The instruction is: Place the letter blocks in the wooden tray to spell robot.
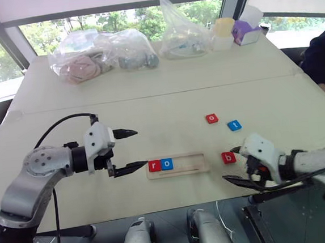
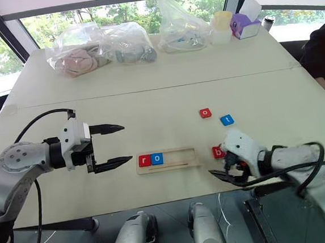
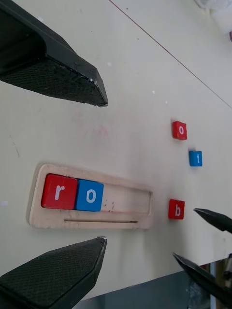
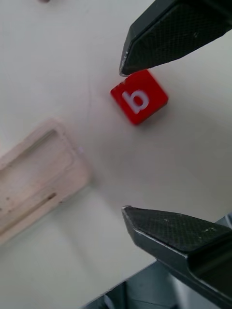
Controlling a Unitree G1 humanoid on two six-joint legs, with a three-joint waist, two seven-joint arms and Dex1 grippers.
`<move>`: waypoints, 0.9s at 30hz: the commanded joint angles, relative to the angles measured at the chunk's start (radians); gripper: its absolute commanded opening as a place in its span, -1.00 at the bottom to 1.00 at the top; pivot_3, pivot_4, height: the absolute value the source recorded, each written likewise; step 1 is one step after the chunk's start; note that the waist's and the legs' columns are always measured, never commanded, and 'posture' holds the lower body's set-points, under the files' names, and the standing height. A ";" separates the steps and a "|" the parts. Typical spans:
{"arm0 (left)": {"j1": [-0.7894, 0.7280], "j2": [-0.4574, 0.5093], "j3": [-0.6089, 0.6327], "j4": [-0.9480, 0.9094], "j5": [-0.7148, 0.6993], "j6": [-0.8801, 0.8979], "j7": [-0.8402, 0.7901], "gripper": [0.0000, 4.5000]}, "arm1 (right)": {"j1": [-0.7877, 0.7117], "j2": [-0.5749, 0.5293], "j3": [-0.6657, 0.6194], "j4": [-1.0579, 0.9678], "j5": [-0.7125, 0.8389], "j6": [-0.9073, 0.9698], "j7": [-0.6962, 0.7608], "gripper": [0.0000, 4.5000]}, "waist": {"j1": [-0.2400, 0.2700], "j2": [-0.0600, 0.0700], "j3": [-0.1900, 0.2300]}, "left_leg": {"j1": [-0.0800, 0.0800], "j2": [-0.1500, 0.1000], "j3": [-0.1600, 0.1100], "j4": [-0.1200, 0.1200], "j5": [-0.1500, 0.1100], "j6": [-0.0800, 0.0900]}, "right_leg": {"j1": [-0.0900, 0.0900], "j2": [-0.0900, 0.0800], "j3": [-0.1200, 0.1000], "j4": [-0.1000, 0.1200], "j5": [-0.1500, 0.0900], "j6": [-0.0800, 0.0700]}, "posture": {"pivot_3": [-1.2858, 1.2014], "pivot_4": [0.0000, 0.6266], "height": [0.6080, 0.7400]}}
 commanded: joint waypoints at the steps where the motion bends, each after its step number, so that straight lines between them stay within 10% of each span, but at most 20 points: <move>1: -0.019 -0.007 -0.001 -0.002 0.011 -0.030 -0.001 1.00 | -0.076 -0.016 0.038 0.165 -0.043 -0.203 0.100 0.96 | -0.001 0.000 0.000 | 0.000 0.000 0.000 0.000 0.000 0.000 | 0.001 0.000 0.000 -0.001 0.000 0.000 | 0.03 -0.52 1.00; 21: -0.001 -0.001 0.012 -0.038 0.021 -0.017 0.029 1.00 | -0.273 0.050 0.247 0.545 -0.176 -0.499 0.277 0.96 | 0.021 -0.002 0.002 | 0.002 -0.002 0.003 0.002 0.002 0.003 | 0.001 -0.001 0.001 0.007 0.001 0.000 | 0.03 -0.52 1.00; 27: 0.002 0.000 0.014 -0.043 0.020 -0.013 0.036 1.00 | -0.293 0.074 0.253 0.562 -0.181 -0.496 0.283 -0.10 | 0.023 -0.002 0.002 | 0.004 -0.002 0.003 0.002 0.002 0.003 | 0.001 -0.001 0.001 0.010 0.001 0.000 | 0.03 -0.52 1.00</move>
